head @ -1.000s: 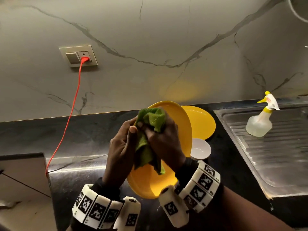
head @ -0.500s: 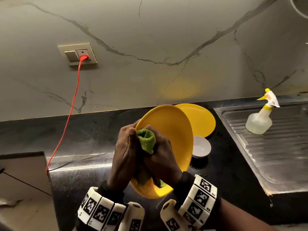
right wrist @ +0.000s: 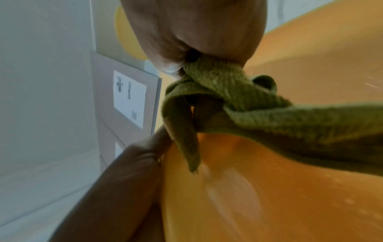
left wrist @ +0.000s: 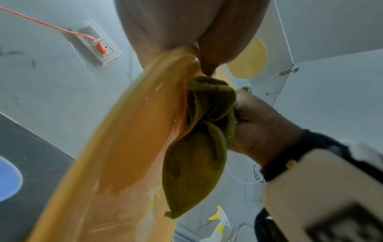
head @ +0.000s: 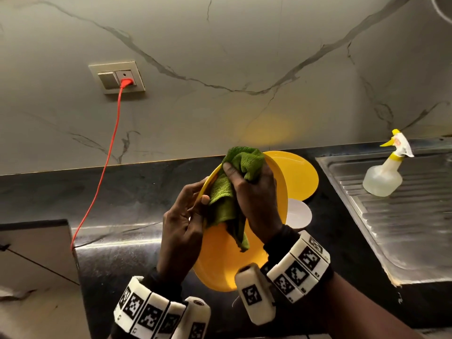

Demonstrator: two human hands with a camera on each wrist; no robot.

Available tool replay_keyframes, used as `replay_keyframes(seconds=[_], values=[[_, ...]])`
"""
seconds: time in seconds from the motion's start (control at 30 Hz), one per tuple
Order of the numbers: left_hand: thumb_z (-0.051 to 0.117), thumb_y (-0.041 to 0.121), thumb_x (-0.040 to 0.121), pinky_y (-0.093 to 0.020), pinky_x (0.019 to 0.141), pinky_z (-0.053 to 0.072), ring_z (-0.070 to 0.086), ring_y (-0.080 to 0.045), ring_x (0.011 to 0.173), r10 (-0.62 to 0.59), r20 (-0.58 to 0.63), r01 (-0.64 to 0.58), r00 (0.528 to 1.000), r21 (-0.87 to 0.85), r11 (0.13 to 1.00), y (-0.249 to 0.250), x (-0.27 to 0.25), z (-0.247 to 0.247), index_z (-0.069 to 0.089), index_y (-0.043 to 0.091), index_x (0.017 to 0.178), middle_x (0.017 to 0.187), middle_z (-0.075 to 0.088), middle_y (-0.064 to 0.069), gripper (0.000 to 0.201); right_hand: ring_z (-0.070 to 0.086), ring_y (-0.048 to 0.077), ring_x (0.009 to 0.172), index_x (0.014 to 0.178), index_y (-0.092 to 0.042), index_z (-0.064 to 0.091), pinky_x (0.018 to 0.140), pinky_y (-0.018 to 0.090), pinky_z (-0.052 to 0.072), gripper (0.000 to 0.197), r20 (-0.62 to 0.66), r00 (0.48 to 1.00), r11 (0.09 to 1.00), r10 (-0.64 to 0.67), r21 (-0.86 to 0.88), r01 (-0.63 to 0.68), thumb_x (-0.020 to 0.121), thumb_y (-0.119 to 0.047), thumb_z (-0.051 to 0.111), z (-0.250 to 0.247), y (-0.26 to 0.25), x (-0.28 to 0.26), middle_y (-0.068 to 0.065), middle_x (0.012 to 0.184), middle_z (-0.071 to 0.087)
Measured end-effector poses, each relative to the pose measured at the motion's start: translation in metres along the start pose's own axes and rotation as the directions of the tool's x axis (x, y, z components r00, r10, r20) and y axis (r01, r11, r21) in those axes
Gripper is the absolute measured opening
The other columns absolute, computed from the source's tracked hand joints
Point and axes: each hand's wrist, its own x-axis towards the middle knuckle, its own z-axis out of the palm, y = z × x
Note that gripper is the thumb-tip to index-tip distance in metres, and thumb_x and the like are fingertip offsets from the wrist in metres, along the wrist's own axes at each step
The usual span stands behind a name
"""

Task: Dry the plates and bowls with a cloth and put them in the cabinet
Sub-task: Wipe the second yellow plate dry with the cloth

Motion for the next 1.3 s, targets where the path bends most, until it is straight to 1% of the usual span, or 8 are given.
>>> replay_keyframes(seconds=[0.1,0.23,0.37,0.43,0.73,0.9,1.07,1.3], values=[[0.051,0.035,0.096,-0.035,0.08,0.057,0.069,-0.016,0.102,0.052,-0.029,-0.051,0.998,0.014,0.999,-0.001,-0.001,0.003,0.063,0.033,0.122,0.11,0.072,0.007,0.029,0.065,0.0,0.079,0.092,-0.023,0.067,0.075,0.011,0.049,0.017,0.134,0.974,0.983,-0.184,0.008,0.185,0.086,-0.01,0.074,-0.002,-0.001,-0.019,-0.016,0.082,0.068],[0.049,0.033,0.098,-0.039,0.077,0.056,0.069,-0.015,0.094,0.085,-0.055,-0.082,0.995,0.061,0.995,-0.004,-0.002,0.001,0.065,0.028,0.119,0.103,0.072,0.006,0.027,0.068,0.01,0.081,0.099,-0.011,0.072,0.07,0.022,0.055,0.016,0.196,0.942,0.959,-0.272,-0.022,0.282,0.084,-0.005,0.075,-0.002,0.0,-0.023,0.002,0.089,0.073],[0.048,0.033,0.097,-0.031,0.079,0.057,0.067,-0.007,0.102,0.093,-0.116,-0.077,0.989,0.137,0.988,-0.004,-0.003,-0.003,0.063,0.037,0.121,0.111,0.07,0.017,0.028,0.061,0.002,0.068,0.083,-0.014,0.073,0.062,0.008,0.045,0.01,-0.017,0.986,0.971,-0.168,-0.176,0.162,0.084,-0.024,0.078,-0.011,-0.001,0.016,-0.004,0.073,0.069],[0.05,0.035,0.097,-0.027,0.078,0.057,0.067,-0.005,0.102,0.126,-0.131,-0.104,0.983,0.167,0.98,-0.004,-0.004,-0.004,0.062,0.039,0.121,0.113,0.069,0.021,0.028,0.061,0.007,0.067,0.079,-0.014,0.072,0.066,0.021,0.049,0.021,-0.083,0.993,0.962,-0.085,-0.265,0.06,0.085,-0.033,0.076,-0.019,0.007,0.032,-0.001,0.074,0.071],[0.056,0.024,0.099,-0.012,0.075,0.053,0.067,0.002,0.098,0.123,-0.134,-0.104,0.983,0.143,0.984,-0.007,-0.005,-0.003,0.061,0.034,0.118,0.106,0.07,0.026,0.022,0.059,0.004,0.07,0.099,-0.004,0.072,0.068,0.005,0.041,0.013,0.224,0.884,0.882,-0.41,-0.147,0.447,0.086,-0.004,0.071,0.001,0.008,-0.013,0.003,0.081,0.071],[0.052,0.036,0.096,-0.013,0.076,0.054,0.066,0.001,0.101,0.182,-0.144,-0.155,0.973,0.18,0.971,-0.006,-0.006,-0.011,0.06,0.029,0.124,0.114,0.068,0.022,0.03,0.053,0.009,0.06,0.077,-0.012,0.069,0.052,0.005,0.034,0.017,0.006,0.971,0.917,-0.241,-0.328,0.229,0.087,-0.025,0.075,-0.015,0.02,0.033,-0.002,0.065,0.064],[0.049,0.04,0.093,-0.015,0.077,0.055,0.066,0.001,0.105,0.198,-0.094,-0.178,0.976,0.191,0.965,-0.007,-0.006,-0.012,0.055,0.034,0.126,0.119,0.065,0.025,0.034,0.058,0.012,0.063,0.083,-0.011,0.07,0.054,0.007,0.038,0.021,0.118,0.986,0.929,-0.121,-0.336,0.155,0.091,-0.03,0.069,-0.026,0.024,0.039,-0.006,0.068,0.063],[0.053,0.04,0.092,-0.029,0.067,0.06,0.072,-0.014,0.094,0.178,0.014,-0.176,0.984,0.226,0.958,-0.007,0.004,-0.007,0.049,0.039,0.137,0.122,0.066,0.012,0.045,0.066,0.015,0.089,0.113,0.001,0.067,0.08,0.014,0.05,0.034,0.404,0.753,0.768,-0.52,-0.165,0.619,0.083,-0.016,0.067,-0.015,0.002,0.009,0.012,0.099,0.072]])
